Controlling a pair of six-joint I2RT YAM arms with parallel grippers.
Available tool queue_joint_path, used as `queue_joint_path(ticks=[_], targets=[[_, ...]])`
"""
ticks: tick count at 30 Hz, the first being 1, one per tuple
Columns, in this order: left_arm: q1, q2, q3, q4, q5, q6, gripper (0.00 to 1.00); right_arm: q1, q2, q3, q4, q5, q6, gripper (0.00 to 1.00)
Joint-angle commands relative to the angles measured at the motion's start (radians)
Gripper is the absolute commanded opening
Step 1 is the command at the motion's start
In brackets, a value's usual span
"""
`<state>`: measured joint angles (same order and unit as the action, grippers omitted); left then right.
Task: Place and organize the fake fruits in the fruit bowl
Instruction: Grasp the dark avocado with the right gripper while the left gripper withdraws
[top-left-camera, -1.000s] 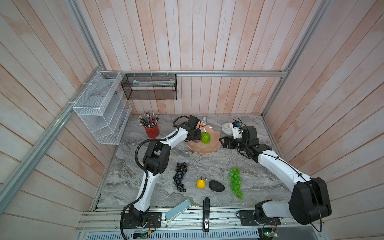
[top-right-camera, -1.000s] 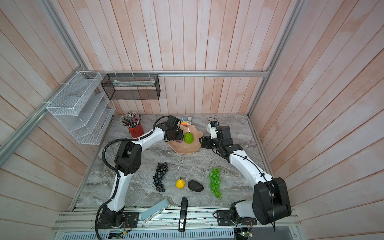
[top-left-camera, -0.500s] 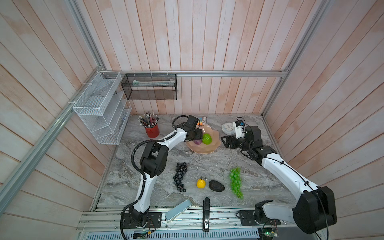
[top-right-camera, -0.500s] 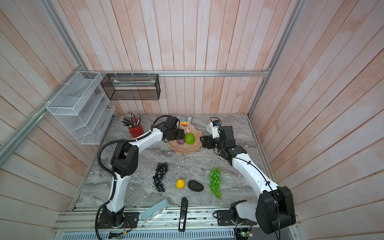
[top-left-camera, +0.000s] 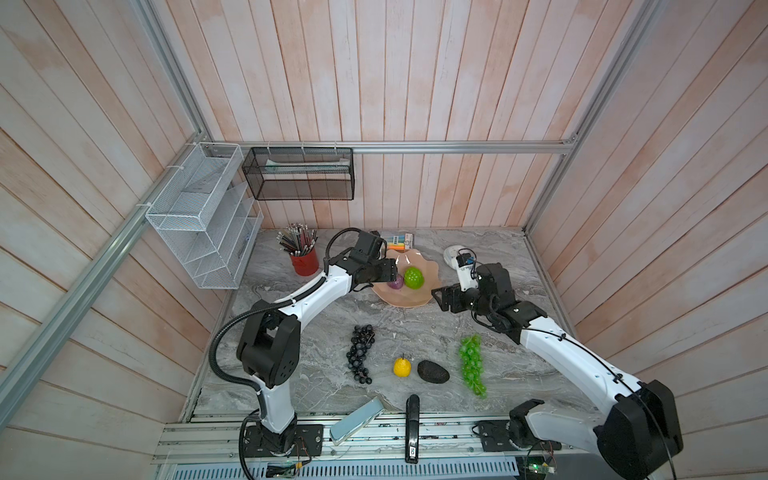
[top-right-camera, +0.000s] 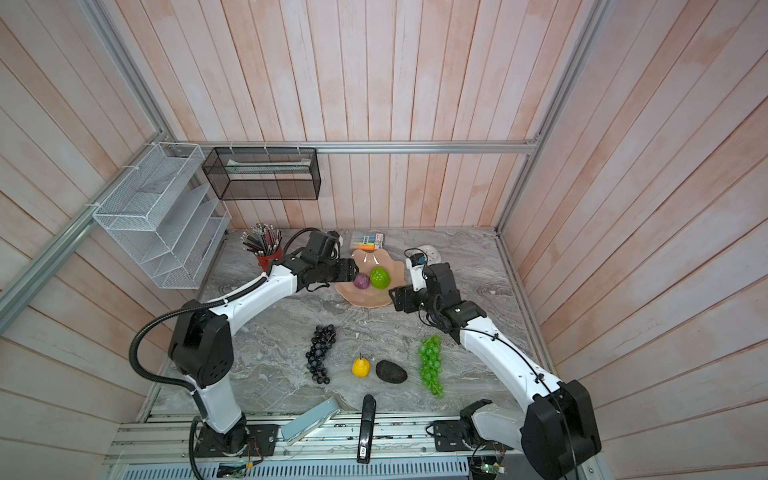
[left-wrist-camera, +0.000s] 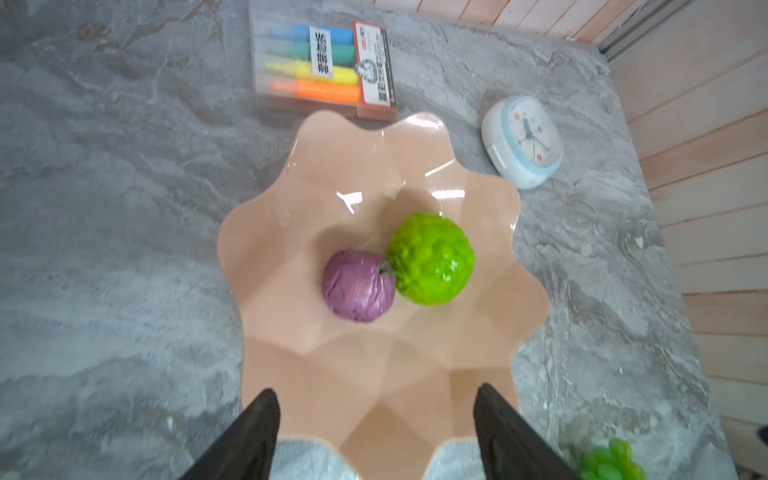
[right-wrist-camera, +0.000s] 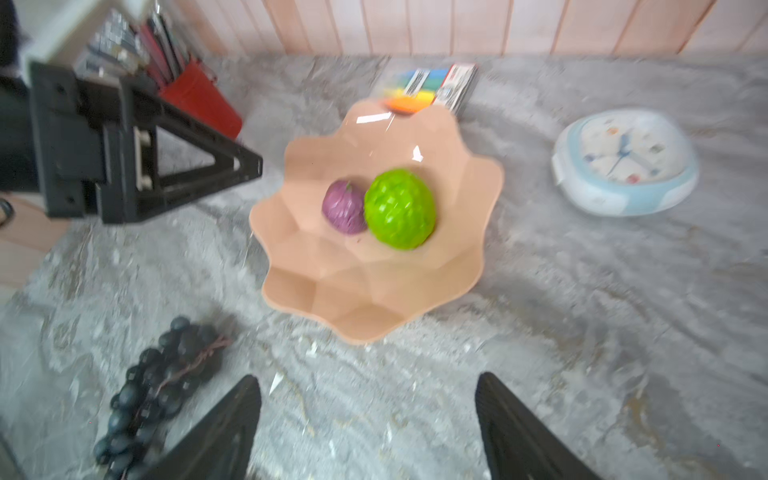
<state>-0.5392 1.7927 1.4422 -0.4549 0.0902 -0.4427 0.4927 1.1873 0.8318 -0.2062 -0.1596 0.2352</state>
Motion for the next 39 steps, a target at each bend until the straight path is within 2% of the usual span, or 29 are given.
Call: queue_joint_path(ticks=[1, 7, 10, 13, 20, 27, 33, 37, 39], targets=[[-0.010, -0.108, -0.124, 0.056, -0.003, -0.025, 0.76, 0.109, -0.050, -0.051, -0.114, 0.086, 0.062, 0.82], [-0.017, -0.273, -0.311, 0.075, -0.043, -0.075, 0.76, 0.317, -0.113, -0.115, -0.241, 0.161, 0.225, 0.84], [-0.017, -0.331, -0.405, 0.109, -0.068, -0.102, 0.77, 0.352, -0.088, -0.140, -0.280, 0.119, 0.250, 0.84], [-0.016, -0.362, -0.482, 0.157, -0.070, -0.138, 0.77, 0.409, -0.073, -0.160, -0.269, 0.145, 0.245, 0.86], [-0.012, -0.379, -0.517, 0.160, -0.073, -0.137, 0.77, 0.467, 0.035, -0.164, -0.267, 0.145, 0.261, 0.86], [0.008, -0.411, -0.542, 0.160, -0.069, -0.128, 0.77, 0.471, 0.139, -0.214, -0.216, 0.088, 0.314, 0.76], [0.015, -0.421, -0.546, 0.155, -0.073, -0.126, 0.77, 0.471, 0.131, -0.208, -0.215, 0.113, 0.304, 0.58], [0.016, -0.422, -0.546, 0.155, -0.083, -0.128, 0.77, 0.471, 0.108, -0.200, -0.220, 0.128, 0.292, 0.49], [0.017, -0.420, -0.542, 0.152, -0.087, -0.128, 0.77, 0.470, 0.090, -0.182, -0.228, 0.141, 0.286, 0.48]])
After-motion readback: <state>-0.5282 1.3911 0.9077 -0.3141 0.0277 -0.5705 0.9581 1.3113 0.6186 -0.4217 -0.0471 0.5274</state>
